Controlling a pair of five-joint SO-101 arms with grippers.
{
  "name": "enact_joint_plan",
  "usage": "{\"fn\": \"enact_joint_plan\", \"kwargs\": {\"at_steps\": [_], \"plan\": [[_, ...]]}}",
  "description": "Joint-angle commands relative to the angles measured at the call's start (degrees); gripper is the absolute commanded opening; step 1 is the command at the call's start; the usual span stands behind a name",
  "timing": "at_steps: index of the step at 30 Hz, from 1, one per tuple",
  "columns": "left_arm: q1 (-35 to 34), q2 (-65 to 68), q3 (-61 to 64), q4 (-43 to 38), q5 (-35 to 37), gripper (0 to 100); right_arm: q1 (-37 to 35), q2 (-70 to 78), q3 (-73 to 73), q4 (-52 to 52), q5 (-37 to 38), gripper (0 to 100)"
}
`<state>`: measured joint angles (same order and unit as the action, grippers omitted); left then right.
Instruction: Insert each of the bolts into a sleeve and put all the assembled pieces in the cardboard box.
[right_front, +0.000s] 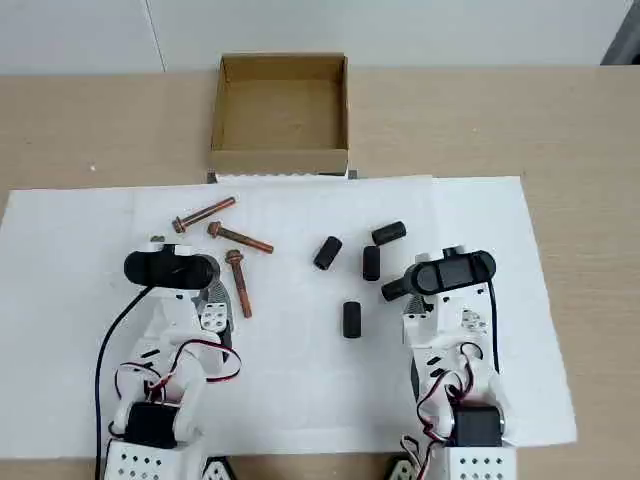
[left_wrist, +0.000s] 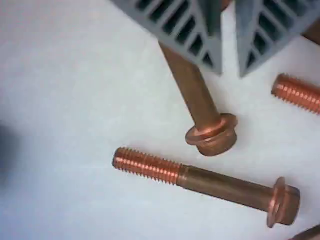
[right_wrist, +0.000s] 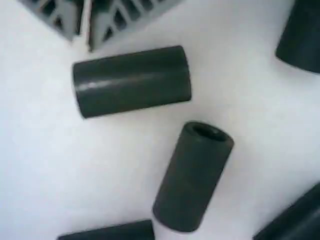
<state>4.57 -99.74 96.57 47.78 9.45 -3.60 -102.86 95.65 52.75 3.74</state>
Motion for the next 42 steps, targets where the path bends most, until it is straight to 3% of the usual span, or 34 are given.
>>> {"fn": "enact_joint_plan", "kwargs": {"at_steps": [1,10,15,24,36,42], "plan": [[-0.18,-0.53,-0.22,-1.32,-0.26,1,0.57,-1.1,0.88,0.13,-0.44,0.3],[1.41,-0.26,-2.24,-0.62,-0.62,1,0.57,-1.1,0.88,0.13,-0.44,0.3],[0.79,-0.09,-11.21,7.91,-4.84,1,0.57,-1.1,0.88,0.13,-0.44,0.3],[0.53,1.05,-24.48,20.75,-5.1,1,0.57,-1.1,0.88,0.13,-0.44,0.3],[0.44,40.26,-60.26,30.33,-4.66,1,0.57,-1.1,0.88,0.13,-0.44,0.3],[-2.46,51.69,-74.33,35.08,-4.75,1,0.57,-1.1,0.88,0.13,-0.44,0.3]]}}
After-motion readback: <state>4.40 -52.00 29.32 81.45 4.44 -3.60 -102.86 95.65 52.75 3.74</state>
